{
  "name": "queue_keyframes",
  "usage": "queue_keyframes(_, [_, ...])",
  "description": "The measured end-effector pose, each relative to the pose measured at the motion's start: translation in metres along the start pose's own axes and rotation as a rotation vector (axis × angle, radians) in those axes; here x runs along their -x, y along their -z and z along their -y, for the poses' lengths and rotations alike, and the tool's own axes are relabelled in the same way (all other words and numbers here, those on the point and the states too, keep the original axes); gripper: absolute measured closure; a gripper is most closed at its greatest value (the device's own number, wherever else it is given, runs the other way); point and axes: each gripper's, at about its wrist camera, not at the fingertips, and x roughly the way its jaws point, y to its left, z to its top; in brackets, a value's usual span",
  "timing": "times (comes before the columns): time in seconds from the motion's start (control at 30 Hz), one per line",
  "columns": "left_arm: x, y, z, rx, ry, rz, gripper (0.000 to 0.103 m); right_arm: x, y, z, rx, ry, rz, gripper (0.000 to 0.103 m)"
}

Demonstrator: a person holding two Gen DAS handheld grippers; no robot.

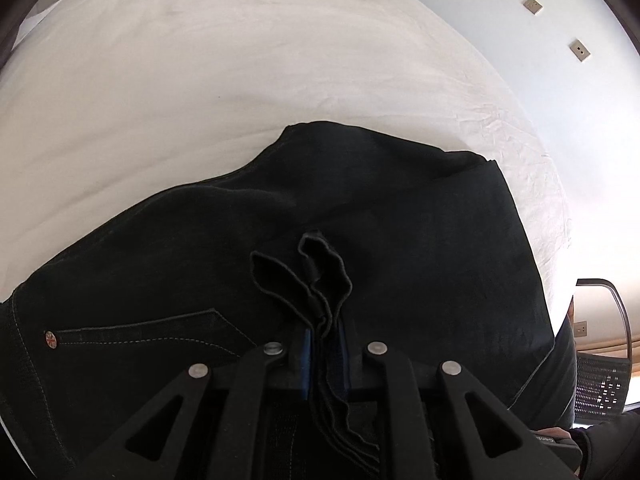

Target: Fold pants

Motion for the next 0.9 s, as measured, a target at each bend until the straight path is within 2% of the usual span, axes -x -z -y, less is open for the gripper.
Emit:
queue_keyframes(0.1, [-0.001, 0.004, -0.005, 0.002, -0.032, 0.009, 0.082, -0.006, -0.003, 0.017, -0.029, -0.014, 0.005, 0.091])
queue_keyframes(0.13, [0.000, 0.007, -0.013, 0.009, -0.045, 0.012, 0.072, -0.006, -0.002, 0.020, -0.050, -0.022, 0.001, 0.091])
queue_keyframes(0.2, [0.005, 0.009, -0.019, 0.023, -0.065, 0.034, 0.063, 0.001, -0.004, 0.026, -0.079, -0.052, -0.005, 0.090])
queue_keyframes(0.23, [0.007, 0.010, -0.020, 0.030, -0.074, 0.045, 0.058, 0.000, -0.001, 0.034, -0.102, -0.083, -0.003, 0.089])
queue_keyframes(0.3, [0.013, 0.013, -0.021, 0.041, -0.098, 0.070, 0.057, 0.007, 0.007, 0.053, -0.203, -0.188, -0.016, 0.085])
queue_keyframes(0.33, [0.017, 0.014, -0.019, 0.039, -0.145, 0.086, 0.052, 0.012, 0.013, 0.064, -0.257, -0.246, -0.020, 0.081])
queue_keyframes(0.37, [0.021, 0.016, -0.018, 0.035, -0.219, 0.107, 0.041, 0.018, 0.020, 0.075, -0.313, -0.313, -0.017, 0.078])
queue_keyframes(0.4, [0.026, 0.020, -0.018, 0.033, -0.266, 0.129, 0.040, 0.025, 0.029, 0.088, -0.372, -0.379, -0.011, 0.069])
queue_keyframes(0.43, [0.033, 0.022, -0.016, 0.034, -0.304, 0.156, 0.040, 0.032, 0.037, 0.101, -0.424, -0.424, -0.003, 0.053])
queue_keyframes(0.47, [0.040, 0.025, -0.012, 0.034, -0.329, 0.183, 0.040, 0.037, 0.047, 0.115, -0.485, -0.473, 0.009, 0.048])
queue_keyframes(0.53, [0.055, 0.033, 0.001, 0.023, -0.351, 0.248, 0.040, 0.044, 0.072, 0.155, -0.635, -0.574, 0.047, 0.044])
queue_keyframes(0.63, [0.069, 0.053, 0.032, -0.023, -0.351, 0.332, 0.040, 0.035, 0.112, 0.224, -0.827, -0.671, 0.072, 0.044])
queue_keyframes(0.7, [0.059, 0.063, 0.055, -0.073, -0.358, 0.321, 0.040, 0.017, 0.137, 0.274, -0.954, -0.739, 0.091, 0.045])
queue_keyframes(0.73, [0.049, 0.069, 0.064, -0.092, -0.366, 0.303, 0.040, 0.003, 0.147, 0.294, -1.000, -0.772, 0.095, 0.050])
queue_keyframes(0.8, [0.028, 0.078, 0.069, -0.089, -0.359, 0.254, 0.040, -0.033, 0.164, 0.337, -1.085, -0.861, 0.106, 0.058])
queue_keyframes(0.9, [-0.007, 0.090, 0.068, -0.060, -0.352, 0.155, 0.039, -0.079, 0.175, 0.375, -1.190, -0.978, 0.119, 0.059])
